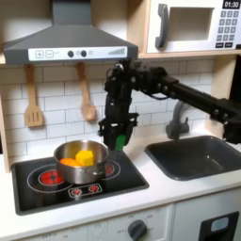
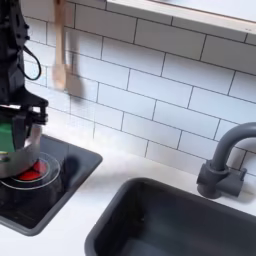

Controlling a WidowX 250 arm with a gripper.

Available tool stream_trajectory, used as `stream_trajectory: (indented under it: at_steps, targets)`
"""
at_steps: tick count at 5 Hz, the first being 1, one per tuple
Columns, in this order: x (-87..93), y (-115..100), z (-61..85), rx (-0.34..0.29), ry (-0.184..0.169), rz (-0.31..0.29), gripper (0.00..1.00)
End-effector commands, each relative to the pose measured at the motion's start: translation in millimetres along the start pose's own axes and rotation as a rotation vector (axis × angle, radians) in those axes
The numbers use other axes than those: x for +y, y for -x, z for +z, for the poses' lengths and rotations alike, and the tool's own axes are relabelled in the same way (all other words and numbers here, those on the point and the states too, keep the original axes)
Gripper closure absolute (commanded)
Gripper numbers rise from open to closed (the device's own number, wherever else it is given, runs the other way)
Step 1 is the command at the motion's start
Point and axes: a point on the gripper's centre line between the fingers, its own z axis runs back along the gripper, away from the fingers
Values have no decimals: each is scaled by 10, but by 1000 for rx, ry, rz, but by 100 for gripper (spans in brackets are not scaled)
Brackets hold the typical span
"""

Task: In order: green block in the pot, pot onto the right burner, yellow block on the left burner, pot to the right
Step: 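Put the green block in the pot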

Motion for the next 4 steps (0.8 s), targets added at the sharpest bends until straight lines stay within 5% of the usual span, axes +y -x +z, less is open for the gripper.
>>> stream_trajectory:
  at_steps: [1, 4]
  targets:
    - [123, -247, -88, -20, -22, 40, 100]
    - [239, -372, -176, -35, -57, 61, 100]
